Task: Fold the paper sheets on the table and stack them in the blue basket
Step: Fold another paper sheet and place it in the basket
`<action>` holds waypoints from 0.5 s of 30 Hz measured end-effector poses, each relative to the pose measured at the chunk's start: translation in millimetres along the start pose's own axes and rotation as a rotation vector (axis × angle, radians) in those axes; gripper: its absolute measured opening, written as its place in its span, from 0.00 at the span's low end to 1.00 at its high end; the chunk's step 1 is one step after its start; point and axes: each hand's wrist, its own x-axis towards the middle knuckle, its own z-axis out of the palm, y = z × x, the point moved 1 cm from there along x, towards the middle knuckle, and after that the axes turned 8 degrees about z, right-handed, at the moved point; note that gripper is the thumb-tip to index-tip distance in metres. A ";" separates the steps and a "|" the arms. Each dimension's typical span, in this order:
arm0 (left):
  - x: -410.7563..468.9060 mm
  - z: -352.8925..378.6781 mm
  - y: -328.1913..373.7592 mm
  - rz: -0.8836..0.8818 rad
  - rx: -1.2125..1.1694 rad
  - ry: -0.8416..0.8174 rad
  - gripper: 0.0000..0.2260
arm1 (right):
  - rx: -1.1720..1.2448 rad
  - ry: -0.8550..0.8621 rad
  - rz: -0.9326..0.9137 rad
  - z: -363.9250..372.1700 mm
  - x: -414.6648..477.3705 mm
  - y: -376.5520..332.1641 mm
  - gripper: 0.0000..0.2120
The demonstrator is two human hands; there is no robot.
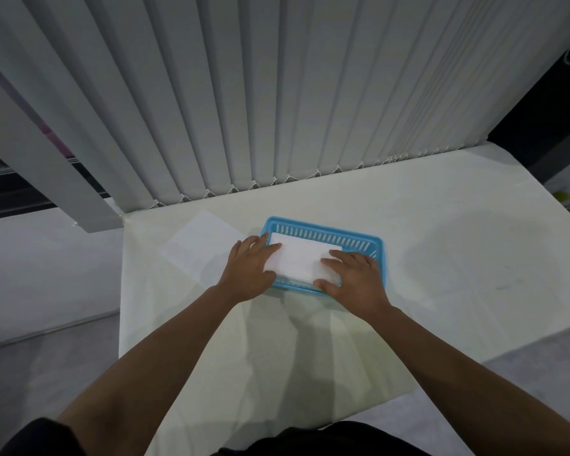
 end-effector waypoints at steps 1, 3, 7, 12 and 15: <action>1.8 0.4 1.7 0.003 0.013 0.025 0.26 | -0.008 0.013 0.000 0.2 2.0 -1.5 0.25; 9.4 3.2 6.3 -0.006 0.058 0.045 0.24 | -0.047 -0.025 0.019 3.5 8.2 -5.7 0.28; 19.3 19.3 16.3 0.027 0.233 -0.110 0.36 | -0.152 -0.157 0.023 21.5 15.6 -9.7 0.49; 19.7 32.1 5.6 0.015 0.331 -0.163 0.37 | -0.157 -0.209 0.000 35.6 16.3 -0.1 0.52; 19.7 34.8 1.1 0.026 0.340 -0.183 0.36 | -0.146 -0.216 -0.011 38.2 17.5 2.3 0.51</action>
